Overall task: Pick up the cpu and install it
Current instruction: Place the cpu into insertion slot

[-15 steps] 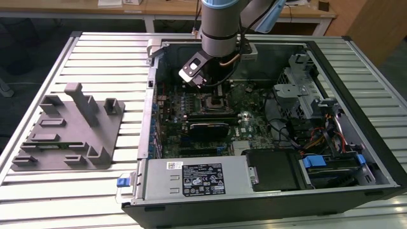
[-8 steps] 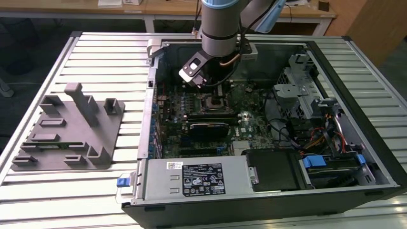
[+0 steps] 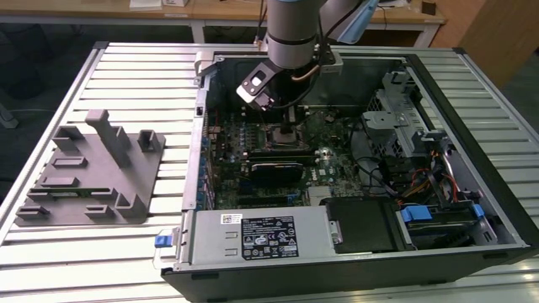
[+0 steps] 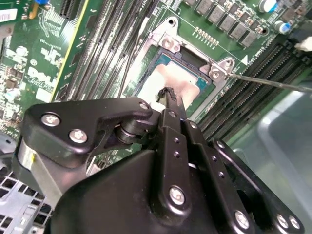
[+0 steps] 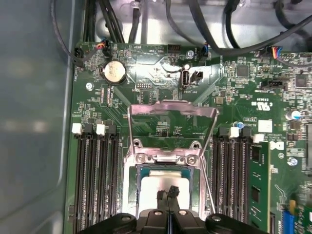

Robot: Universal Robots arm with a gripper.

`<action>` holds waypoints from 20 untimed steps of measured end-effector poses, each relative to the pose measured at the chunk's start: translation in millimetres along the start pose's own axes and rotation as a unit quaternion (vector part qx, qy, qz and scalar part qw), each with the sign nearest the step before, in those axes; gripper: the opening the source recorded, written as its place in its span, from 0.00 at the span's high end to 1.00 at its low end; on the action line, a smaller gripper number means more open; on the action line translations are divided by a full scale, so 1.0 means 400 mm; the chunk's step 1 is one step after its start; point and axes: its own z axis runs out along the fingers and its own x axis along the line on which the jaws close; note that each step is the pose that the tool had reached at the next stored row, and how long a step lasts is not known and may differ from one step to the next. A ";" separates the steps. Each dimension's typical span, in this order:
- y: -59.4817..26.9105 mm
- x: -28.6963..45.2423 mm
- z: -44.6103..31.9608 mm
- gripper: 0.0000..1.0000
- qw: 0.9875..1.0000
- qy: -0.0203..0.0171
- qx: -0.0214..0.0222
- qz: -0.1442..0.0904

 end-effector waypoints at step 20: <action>0.004 -0.001 -0.082 0.89 1.000 0.000 0.000 0.000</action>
